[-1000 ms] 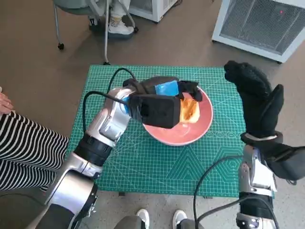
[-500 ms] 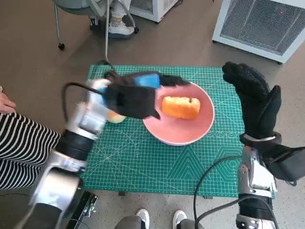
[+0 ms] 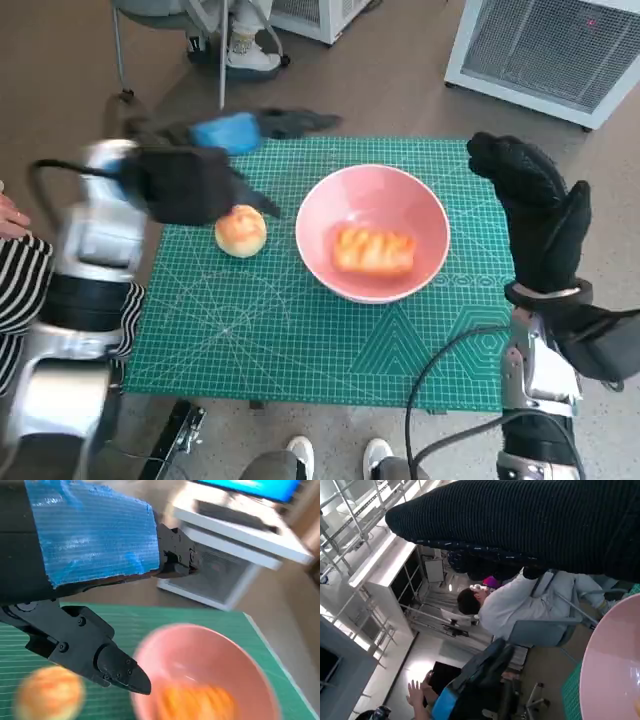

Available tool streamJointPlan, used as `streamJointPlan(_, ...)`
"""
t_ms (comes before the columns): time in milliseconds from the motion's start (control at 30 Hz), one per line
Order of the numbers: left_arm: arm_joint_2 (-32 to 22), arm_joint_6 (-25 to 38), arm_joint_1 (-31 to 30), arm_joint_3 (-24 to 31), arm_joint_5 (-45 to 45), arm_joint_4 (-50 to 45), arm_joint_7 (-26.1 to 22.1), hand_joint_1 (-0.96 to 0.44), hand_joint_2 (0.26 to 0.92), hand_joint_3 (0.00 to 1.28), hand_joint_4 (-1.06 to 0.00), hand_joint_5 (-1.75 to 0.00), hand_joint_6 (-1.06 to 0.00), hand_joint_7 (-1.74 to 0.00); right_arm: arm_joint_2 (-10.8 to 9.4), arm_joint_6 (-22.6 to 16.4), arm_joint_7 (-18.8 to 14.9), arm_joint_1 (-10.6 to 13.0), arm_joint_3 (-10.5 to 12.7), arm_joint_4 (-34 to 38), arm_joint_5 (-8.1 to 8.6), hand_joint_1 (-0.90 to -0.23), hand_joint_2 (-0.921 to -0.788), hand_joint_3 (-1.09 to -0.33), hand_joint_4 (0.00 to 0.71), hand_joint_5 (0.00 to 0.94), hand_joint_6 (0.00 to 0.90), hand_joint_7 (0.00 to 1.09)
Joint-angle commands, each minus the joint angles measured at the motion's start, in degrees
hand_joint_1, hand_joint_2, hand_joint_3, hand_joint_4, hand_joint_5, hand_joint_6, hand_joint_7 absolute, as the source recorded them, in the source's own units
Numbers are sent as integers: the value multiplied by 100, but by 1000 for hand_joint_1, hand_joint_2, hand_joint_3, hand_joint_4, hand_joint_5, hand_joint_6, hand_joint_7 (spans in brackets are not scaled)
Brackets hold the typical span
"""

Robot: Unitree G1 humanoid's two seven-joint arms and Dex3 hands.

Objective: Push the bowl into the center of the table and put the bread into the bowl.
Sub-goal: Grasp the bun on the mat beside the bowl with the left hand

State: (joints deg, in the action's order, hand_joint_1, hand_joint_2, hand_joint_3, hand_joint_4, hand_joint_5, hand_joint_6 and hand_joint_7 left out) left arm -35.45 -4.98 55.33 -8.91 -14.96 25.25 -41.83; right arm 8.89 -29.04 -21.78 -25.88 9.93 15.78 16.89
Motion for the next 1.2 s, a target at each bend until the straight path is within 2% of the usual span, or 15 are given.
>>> streamJointPlan(33,-211,26,-65,6,-141,168,128,-286,747,0,-95,-1,-272,-40,43,102,-55,107,-7,28,23,-687,-921,-684,150,0,99,361)
streamJointPlan(333,-369,-89,-20,-156,-502,839,469,-288,749,2,-91,0,-274,-24,70,129,-107,76,-14,71,50,-687,-921,-682,151,0,99,361)
streamJointPlan(667,-391,-216,-88,-313,-681,1244,552,-313,753,2,-84,0,-275,-11,99,178,-174,104,0,48,99,-688,-921,-682,156,3,100,361)
streamJointPlan(900,-259,-270,-7,-458,-767,1671,572,-304,756,3,-81,0,-269,-4,133,185,-224,114,33,65,124,-688,-921,-682,158,3,99,361)
streamJointPlan(1200,58,-478,343,-746,-945,2686,704,-282,761,3,-78,0,-263,-1,179,204,-257,125,67,75,159,-688,-921,-683,158,2,99,361)
